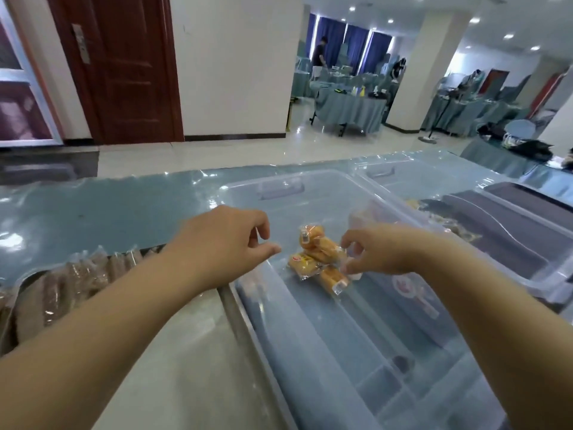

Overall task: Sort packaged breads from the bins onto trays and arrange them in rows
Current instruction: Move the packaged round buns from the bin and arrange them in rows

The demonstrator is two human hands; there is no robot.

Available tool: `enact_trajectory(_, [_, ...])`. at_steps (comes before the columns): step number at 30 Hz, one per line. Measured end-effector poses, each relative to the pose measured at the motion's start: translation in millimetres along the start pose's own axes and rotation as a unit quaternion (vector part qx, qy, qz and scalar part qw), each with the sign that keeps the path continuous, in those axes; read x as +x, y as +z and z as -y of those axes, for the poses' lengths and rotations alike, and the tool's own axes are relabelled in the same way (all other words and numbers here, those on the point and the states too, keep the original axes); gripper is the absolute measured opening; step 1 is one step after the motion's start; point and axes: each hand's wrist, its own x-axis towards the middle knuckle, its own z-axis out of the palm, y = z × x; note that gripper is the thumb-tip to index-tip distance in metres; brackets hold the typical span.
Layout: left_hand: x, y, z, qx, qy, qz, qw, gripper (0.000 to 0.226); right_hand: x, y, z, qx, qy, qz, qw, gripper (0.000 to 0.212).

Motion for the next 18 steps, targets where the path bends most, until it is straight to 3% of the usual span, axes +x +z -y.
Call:
enact_trajectory(7, [65, 53, -24, 0.110, -0.083, 0.059, 0.989, 0.030, 70, 15, -47, -0.073, -0.049, 0.058, 0.994, 0.051])
enact_trajectory(12, [89, 72, -20, 0.165, -0.153, 0.111, 0.968, 0.030, 134, 39, -52, -0.065, -0.049, 0.033, 0.996, 0.052])
enact_trajectory(18, [93, 86, -22, 0.336, -0.104, 0.186, 0.918, 0.015, 186, 78, -46, 0.001, -0.041, -0.020, 0.999, 0.062])
